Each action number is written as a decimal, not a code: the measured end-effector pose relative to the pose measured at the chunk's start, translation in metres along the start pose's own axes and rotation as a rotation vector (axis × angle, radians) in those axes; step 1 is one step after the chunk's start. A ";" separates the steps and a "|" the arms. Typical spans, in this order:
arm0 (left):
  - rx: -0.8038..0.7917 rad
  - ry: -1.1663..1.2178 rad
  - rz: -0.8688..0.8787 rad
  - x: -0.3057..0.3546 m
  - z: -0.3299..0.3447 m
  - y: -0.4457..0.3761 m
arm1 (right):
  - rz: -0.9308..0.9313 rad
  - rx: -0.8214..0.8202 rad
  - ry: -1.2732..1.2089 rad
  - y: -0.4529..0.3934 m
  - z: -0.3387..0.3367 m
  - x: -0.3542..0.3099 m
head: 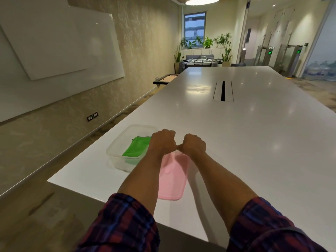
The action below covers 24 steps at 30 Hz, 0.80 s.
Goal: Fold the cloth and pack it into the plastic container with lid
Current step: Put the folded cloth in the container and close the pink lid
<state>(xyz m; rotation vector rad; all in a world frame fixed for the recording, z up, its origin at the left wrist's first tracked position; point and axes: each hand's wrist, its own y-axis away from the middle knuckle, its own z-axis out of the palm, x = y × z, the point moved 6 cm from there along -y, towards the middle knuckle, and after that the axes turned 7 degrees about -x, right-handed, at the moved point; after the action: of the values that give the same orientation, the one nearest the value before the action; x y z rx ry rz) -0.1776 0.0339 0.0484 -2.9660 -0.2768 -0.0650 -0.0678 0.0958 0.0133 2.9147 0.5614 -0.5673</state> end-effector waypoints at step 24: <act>0.037 0.272 -0.184 0.023 -0.023 -0.019 | -0.220 0.437 -0.288 0.019 -0.066 0.005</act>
<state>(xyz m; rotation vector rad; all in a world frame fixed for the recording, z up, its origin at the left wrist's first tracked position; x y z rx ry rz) -0.1590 0.0530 0.0754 -2.8402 -0.5044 -0.4748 -0.0338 0.0921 0.0734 3.0865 0.8106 -1.2592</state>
